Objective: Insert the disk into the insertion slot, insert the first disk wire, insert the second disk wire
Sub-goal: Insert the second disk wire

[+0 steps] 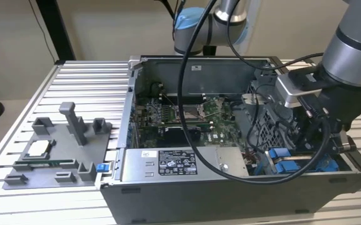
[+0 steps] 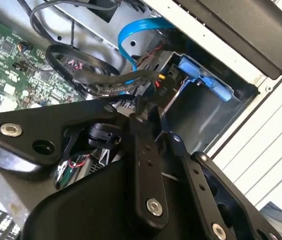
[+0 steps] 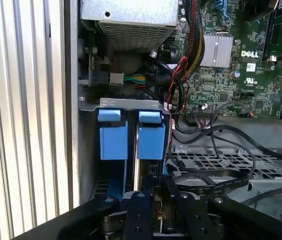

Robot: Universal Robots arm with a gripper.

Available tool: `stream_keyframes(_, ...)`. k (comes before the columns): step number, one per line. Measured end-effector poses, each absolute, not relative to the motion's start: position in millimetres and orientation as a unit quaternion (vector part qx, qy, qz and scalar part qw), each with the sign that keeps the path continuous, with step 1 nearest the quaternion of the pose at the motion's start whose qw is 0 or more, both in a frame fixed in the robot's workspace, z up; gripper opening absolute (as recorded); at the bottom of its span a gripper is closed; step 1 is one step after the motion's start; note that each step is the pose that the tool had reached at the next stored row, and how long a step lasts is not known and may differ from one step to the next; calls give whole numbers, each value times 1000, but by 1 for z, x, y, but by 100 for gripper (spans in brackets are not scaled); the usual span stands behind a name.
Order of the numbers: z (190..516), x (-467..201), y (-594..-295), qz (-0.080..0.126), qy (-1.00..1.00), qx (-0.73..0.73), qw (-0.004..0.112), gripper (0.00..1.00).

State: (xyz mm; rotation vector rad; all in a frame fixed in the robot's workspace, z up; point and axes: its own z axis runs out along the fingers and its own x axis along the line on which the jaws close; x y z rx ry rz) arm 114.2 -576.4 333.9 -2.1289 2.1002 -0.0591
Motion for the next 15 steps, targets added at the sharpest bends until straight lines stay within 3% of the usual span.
stream_keyframes(15,397,114,-576,-20,702,-708,75,100)
